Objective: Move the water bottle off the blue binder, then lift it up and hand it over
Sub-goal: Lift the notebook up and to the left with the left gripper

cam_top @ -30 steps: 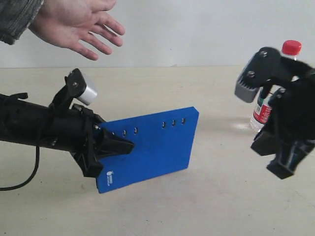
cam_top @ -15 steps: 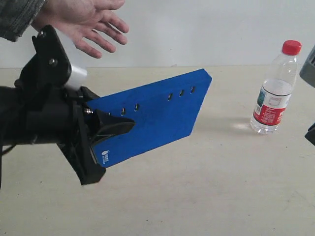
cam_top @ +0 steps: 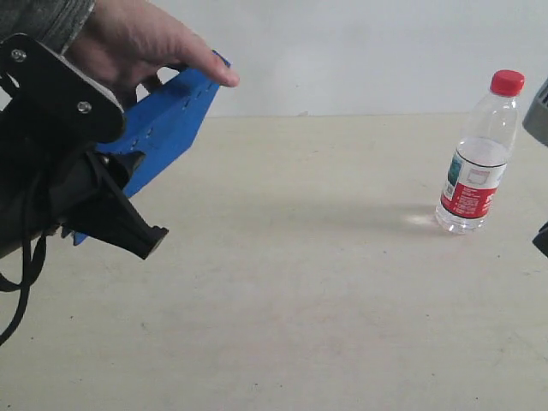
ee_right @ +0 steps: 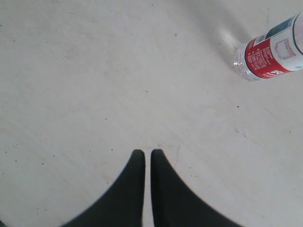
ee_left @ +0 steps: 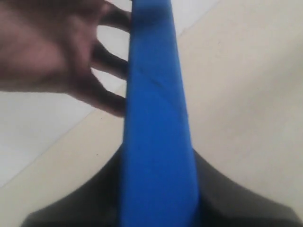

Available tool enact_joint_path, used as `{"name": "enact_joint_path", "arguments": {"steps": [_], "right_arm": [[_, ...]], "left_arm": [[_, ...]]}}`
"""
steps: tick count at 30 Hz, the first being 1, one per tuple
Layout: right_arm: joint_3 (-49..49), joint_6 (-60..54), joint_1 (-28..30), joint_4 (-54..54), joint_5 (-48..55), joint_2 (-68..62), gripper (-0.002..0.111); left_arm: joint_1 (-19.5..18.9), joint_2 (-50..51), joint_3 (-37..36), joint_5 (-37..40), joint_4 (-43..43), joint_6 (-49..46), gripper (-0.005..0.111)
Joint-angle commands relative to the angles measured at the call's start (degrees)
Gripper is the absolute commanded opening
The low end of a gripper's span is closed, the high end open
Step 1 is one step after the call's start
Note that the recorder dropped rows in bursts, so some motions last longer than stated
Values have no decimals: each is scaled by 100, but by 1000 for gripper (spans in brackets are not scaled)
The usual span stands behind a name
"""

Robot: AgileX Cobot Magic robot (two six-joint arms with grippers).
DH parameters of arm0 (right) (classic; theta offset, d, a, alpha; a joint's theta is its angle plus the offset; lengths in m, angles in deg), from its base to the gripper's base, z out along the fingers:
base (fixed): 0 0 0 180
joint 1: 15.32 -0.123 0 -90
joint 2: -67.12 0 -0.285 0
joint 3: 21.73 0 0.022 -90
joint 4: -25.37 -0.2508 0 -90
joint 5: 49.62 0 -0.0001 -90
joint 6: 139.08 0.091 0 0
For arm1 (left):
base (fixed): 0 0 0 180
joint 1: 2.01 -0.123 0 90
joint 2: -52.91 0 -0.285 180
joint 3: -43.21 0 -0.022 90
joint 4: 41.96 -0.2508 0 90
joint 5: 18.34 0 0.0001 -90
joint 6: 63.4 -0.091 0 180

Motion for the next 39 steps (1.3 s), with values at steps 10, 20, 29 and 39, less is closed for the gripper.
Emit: {"name": "enact_joint_path", "arguments": {"steps": [10, 20, 29, 39], "right_arm": [[-14, 49, 5, 21, 94, 43, 1], [-14, 41, 5, 32, 94, 43, 1], [-14, 41, 5, 182, 94, 43, 1], [-14, 41, 5, 308, 104, 43, 1]], "left_arm": [[22, -24, 40, -519, -120, 249, 5], [22, -24, 40, 375, -120, 249, 14], [22, -24, 40, 747, -707, 249, 67], [22, -542, 40, 2069, -703, 18, 51]]}}
